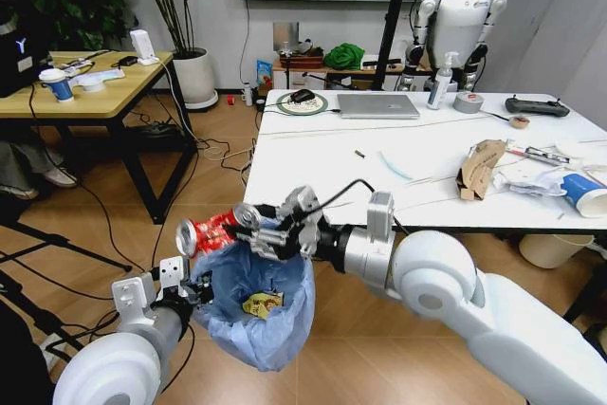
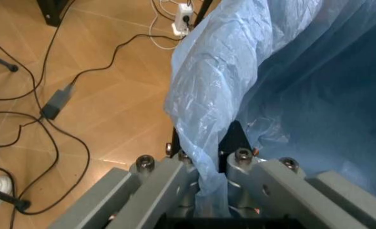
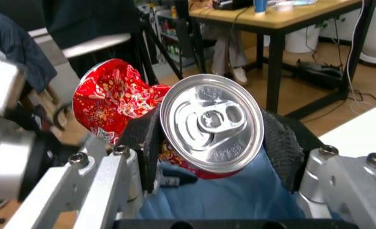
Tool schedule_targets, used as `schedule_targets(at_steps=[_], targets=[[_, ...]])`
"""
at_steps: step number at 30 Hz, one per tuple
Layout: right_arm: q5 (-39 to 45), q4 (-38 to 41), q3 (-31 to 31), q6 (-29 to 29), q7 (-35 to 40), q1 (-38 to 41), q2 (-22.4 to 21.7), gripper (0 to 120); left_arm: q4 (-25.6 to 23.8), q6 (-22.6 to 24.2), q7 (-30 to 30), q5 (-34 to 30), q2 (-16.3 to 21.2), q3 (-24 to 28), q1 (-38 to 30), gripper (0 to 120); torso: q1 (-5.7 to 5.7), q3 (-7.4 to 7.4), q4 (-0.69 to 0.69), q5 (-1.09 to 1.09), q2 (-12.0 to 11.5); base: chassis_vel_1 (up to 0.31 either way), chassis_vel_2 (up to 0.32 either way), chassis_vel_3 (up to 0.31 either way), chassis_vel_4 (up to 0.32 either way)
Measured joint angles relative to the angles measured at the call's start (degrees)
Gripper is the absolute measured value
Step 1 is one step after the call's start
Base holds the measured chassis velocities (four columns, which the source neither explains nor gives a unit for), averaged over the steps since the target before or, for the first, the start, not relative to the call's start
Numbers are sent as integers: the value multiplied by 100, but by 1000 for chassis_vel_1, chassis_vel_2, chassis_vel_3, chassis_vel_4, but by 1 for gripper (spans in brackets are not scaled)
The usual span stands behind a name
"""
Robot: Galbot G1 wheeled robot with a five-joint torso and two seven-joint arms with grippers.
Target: Pick up the trash bin and place the trash from the table into it.
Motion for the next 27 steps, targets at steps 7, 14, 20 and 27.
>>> schedule_targets(at_steps=[7,14,20,27], targets=[[-611,-354,163,340,-968,-145,-143,48,-12,0,-10,-15,4,56,-24,0,0,0,0,0,0,0,0,0,0],[-1114,-451,284,577,-1363,-330,-235,60,-47,0,-13,-16,7,57,0,0,1,0,0,0,0,0,0,0,0],[-1176,-451,426,641,-1499,-516,-318,80,-70,0,-13,-16,3,88,7,0,1,0,0,0,0,0,0,0,0],[-905,-373,892,582,-914,-843,-256,100,-72,0,-14,7,-6,109,48,0,1,0,0,0,0,0,0,0,0]])
